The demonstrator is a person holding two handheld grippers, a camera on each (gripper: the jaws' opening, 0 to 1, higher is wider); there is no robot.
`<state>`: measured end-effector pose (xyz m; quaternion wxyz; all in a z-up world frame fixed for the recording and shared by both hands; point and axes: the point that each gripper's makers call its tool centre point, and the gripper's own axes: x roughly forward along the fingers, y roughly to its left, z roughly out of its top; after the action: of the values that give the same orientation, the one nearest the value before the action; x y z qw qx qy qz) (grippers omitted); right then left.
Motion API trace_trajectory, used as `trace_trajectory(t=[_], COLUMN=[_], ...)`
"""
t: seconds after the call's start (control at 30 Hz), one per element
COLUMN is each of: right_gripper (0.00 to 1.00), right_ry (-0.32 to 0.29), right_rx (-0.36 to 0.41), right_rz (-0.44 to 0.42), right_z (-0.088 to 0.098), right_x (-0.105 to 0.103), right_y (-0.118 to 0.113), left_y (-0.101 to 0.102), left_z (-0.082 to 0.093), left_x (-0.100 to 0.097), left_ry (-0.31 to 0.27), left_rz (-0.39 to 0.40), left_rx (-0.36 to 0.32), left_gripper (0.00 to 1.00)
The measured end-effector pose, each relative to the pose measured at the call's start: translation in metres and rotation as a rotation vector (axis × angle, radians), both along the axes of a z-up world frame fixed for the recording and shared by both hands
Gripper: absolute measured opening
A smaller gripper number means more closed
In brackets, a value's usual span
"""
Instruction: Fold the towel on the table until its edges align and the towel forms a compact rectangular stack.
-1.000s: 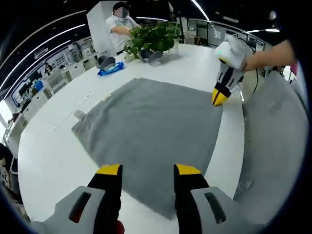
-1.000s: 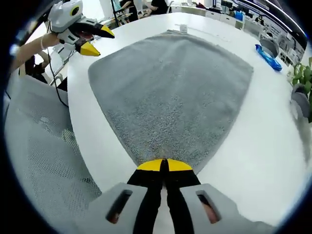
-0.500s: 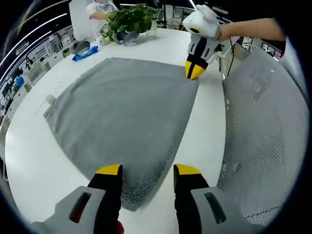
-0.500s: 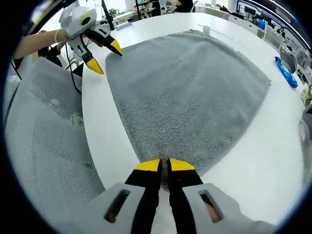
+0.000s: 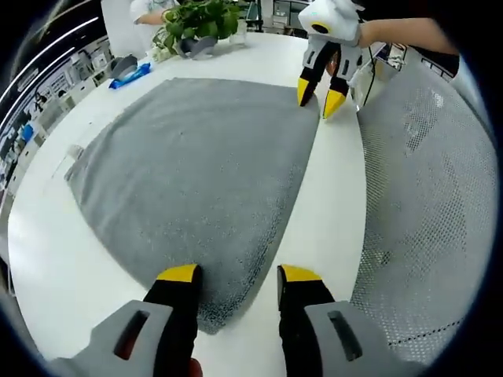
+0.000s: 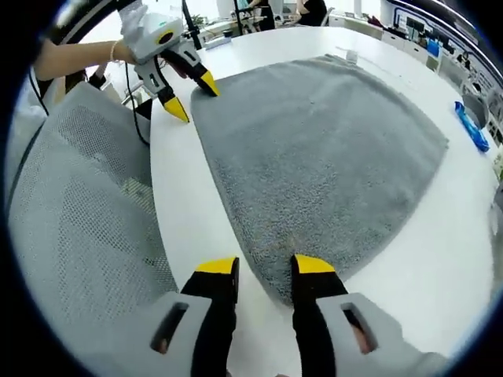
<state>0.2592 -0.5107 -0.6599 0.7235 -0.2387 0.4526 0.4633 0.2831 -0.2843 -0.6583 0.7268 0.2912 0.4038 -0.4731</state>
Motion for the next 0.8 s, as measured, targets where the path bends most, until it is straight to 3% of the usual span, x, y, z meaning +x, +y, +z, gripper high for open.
trace_trajectory(t=[0.37, 0.63, 0.8], right_gripper=[0.21, 0.17, 0.13], right_ry=[-0.097, -0.122, -0.142], right_rx=[-0.039, -0.043, -0.063], right_rz=[0.064, 0.018, -0.011], right_z=[-0.003, -0.002, -0.002], right_x=[-0.004, 0.002, 0.001], right_y=[-0.003, -0.019, -0.032], left_y=[0.013, 0.019, 0.023], left_z=[0.0, 0.001, -0.002], left_x=[-0.004, -0.006, -0.009], left_ry=[-0.017, -0.056, -0.087], left_rz=[0.014, 0.013, 0.001], left_rx=[-0.012, -0.049, -0.009], left_gripper=[0.33, 0.23, 0.14])
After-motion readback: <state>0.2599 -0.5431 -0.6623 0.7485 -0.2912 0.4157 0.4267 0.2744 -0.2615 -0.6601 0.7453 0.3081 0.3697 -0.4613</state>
